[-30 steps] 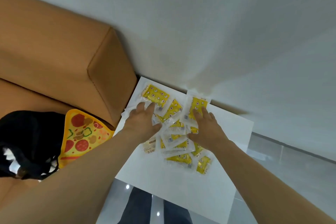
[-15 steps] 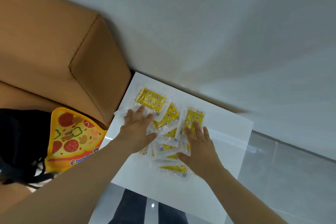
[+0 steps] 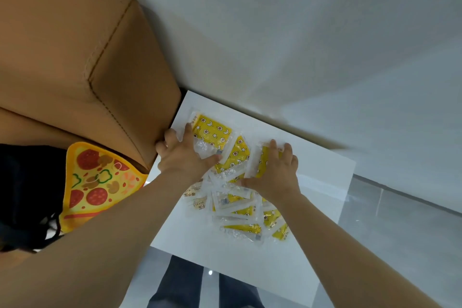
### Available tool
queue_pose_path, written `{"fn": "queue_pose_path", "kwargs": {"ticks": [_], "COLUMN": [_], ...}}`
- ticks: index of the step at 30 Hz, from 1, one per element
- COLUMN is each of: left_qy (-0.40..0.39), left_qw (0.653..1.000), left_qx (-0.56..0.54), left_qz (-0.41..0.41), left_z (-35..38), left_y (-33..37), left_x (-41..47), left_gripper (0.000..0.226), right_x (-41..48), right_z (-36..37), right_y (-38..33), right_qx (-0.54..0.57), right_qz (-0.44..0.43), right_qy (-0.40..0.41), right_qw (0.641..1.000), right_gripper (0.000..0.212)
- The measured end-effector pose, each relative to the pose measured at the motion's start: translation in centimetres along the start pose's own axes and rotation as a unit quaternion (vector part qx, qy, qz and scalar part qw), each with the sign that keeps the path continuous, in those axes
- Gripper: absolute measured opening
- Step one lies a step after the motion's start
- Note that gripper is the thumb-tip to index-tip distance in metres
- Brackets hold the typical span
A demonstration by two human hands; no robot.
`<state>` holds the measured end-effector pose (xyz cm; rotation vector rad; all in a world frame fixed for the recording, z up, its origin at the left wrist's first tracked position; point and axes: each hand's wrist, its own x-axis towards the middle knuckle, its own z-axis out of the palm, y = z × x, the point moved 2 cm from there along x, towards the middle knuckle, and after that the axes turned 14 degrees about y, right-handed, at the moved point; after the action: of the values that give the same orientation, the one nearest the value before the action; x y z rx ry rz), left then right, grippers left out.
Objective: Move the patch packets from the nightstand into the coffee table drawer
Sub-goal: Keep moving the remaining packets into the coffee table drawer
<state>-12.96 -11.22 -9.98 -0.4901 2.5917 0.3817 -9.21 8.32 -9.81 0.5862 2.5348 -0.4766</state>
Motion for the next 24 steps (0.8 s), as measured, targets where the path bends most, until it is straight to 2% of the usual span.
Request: {"fn": "queue_pose_path", "kwargs": {"ticks": [7,10,14,21,24], "left_qy": [-0.032,-0.027,-0.019,-0.05,-0.069], "left_qw": [0.996,0.992,0.981,0.981,0.977], "left_qx": [-0.066,-0.091,-0.137,-0.157,-0.167], "left_qz": [-0.049,-0.088,-0.134,-0.099,-0.113], "left_z": [-0.3,-0.2,0.0,-0.3,0.0], "left_y": [0.7,0.8,0.4,0.3,0.4], "left_x": [0.2,0.0,0.3,1.3,1.6], "left_gripper": [0.098,0.092,0.094,0.092,0.094], "right_x": [-1.6,-1.7,-1.6,-1.7,-1.9], "right_z": [1.7,1.7,1.8,0.8,0.3], "right_y": [0.3,0.6,0.9,1.1,0.9], "right_qx": [-0.004,0.015,0.054,0.142,0.203], "right_qz": [0.0,-0.006,-0.008,0.017,0.066], "right_qy": [0.032,0.051,0.066,0.032,0.042], "right_qw": [0.999,0.999,0.996,0.989,0.976], "right_gripper": [0.125,0.119,0.113,0.119,0.106]}}
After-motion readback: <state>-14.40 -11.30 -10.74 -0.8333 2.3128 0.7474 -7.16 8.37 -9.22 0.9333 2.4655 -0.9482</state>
